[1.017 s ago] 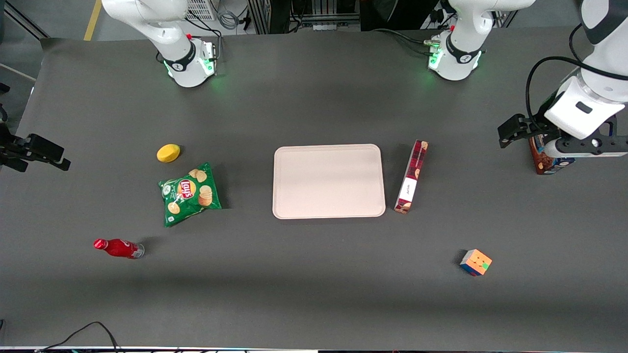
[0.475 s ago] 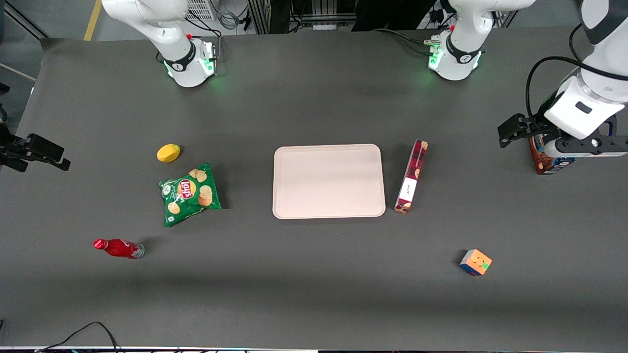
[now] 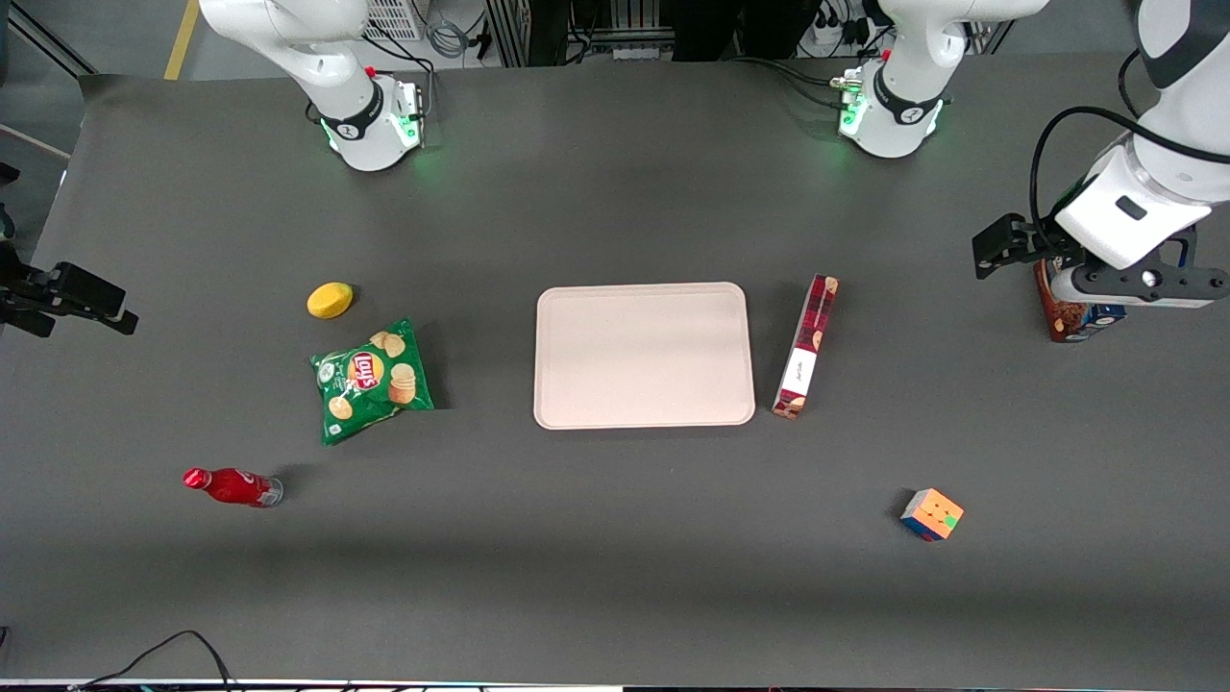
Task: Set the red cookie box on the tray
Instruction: 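Move the open left gripper over the red plaid cookie box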
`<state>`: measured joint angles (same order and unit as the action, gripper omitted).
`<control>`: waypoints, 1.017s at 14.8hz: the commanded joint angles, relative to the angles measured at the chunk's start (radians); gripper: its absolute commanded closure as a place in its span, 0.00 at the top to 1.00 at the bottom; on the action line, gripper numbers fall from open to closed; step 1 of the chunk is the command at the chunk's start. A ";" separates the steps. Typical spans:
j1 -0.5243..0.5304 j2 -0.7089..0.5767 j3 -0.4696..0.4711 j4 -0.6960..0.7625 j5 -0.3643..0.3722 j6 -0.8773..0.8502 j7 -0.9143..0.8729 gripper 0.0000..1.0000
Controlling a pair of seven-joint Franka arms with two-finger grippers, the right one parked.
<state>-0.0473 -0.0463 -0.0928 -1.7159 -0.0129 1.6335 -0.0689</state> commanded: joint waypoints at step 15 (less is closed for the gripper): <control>-0.017 -0.113 -0.205 -0.385 -0.016 0.242 0.124 1.00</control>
<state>-0.0606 -0.0447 -0.2883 -1.8970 -0.0140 1.7282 0.0433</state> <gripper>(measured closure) 0.000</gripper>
